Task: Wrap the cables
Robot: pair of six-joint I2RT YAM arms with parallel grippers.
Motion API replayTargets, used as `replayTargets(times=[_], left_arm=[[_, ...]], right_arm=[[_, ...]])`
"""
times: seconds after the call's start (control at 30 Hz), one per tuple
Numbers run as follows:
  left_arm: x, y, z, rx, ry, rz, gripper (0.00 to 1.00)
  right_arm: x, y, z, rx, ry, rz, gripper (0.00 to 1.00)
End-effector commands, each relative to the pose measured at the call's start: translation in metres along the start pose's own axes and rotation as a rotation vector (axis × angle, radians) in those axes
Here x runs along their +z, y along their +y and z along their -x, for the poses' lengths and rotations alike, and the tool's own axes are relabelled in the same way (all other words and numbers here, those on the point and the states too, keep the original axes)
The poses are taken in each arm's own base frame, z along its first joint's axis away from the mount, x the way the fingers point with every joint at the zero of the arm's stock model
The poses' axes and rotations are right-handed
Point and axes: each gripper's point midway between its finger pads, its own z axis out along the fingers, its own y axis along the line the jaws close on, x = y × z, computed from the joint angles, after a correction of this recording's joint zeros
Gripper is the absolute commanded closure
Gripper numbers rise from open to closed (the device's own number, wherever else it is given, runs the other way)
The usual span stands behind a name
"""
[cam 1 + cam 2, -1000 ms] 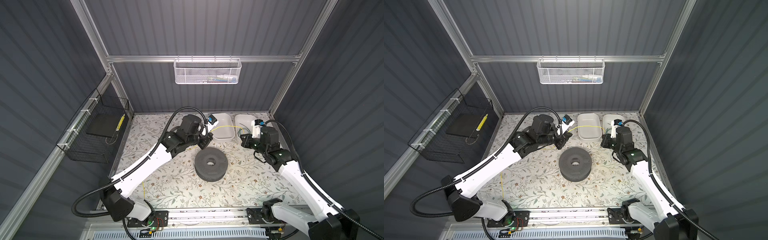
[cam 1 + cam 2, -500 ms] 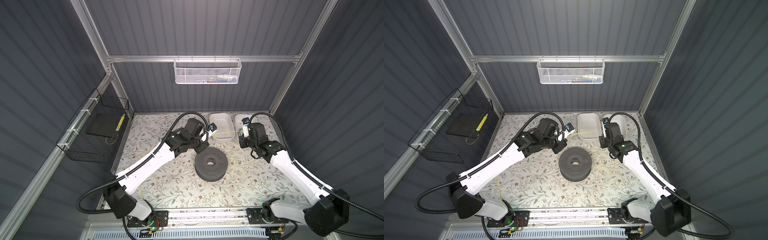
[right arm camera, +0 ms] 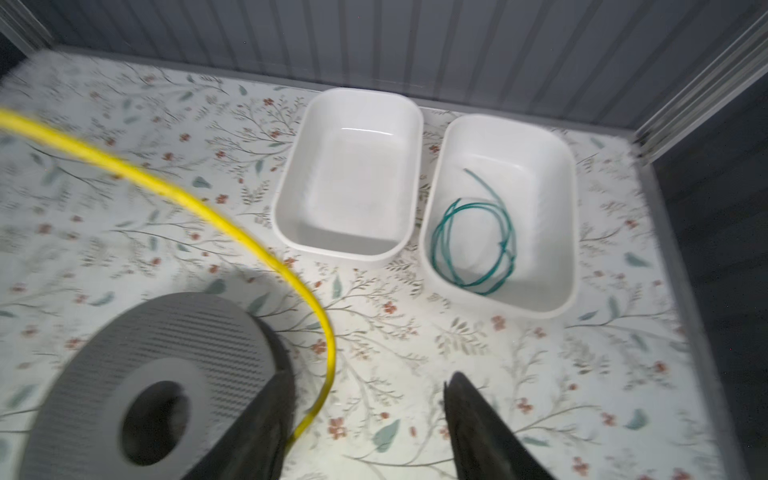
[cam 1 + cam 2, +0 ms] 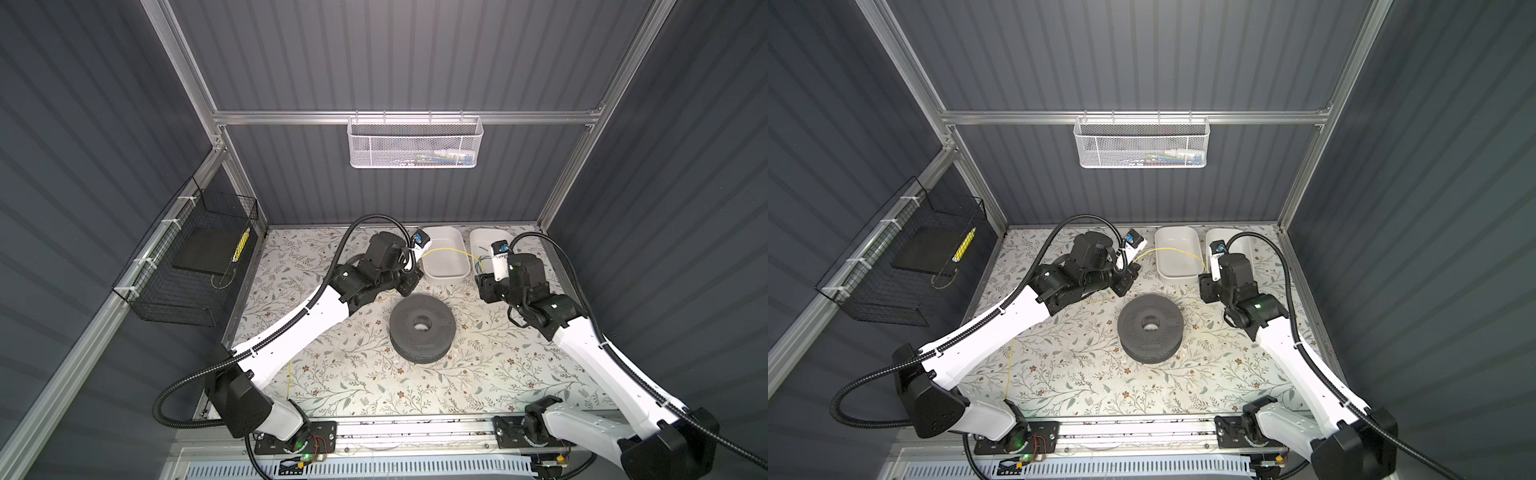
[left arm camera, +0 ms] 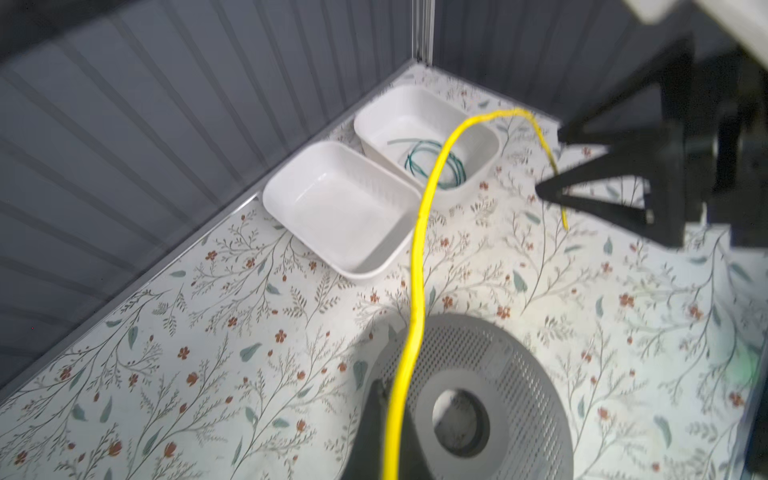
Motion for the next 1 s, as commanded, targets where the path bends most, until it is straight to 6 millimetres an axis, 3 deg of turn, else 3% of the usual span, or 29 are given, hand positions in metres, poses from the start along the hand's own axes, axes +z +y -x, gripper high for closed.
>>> replayTargets(times=[0.0,0.13,0.17,0.27,0.5,0.63,0.77,0.83,0.97], left_arm=[[-0.008,0.011,0.032,-0.100,-0.150,0.037,1.00],[-0.011,0.017,0.047,-0.133,-0.219,0.064,1.00],[-0.004,0.015,0.035,-0.138,-0.199,0.059,1.00],[-0.003,0.010,0.037,-0.154,-0.233,0.025,1.00],[-0.008,0.003,0.035,-0.186,-0.317,-0.018,1.00],[-0.012,0.000,0.033,-0.191,-0.342,-0.034,1.00],[-0.015,-0.003,0.028,-0.190,-0.348,-0.049,1.00],[-0.016,-0.005,0.026,-0.193,-0.350,-0.058,1.00],[-0.017,-0.006,0.021,-0.186,-0.354,-0.063,1.00]], right_arm=[[-0.017,0.022,0.004,0.103,-0.047,0.147,0.32],[-0.041,0.035,0.009,0.173,-0.087,0.243,0.29],[-0.047,0.038,0.013,0.203,-0.102,0.265,0.28],[-0.062,0.040,0.030,0.365,-0.180,0.316,0.28],[-0.077,0.020,0.075,0.934,-0.403,0.426,0.26],[-0.074,0.000,0.082,1.248,-0.494,0.481,0.25],[-0.051,-0.013,0.071,1.529,-0.461,0.527,0.24],[-0.039,-0.013,0.068,1.636,-0.435,0.567,0.24],[-0.025,0.005,0.084,1.713,-0.346,0.727,0.23]])
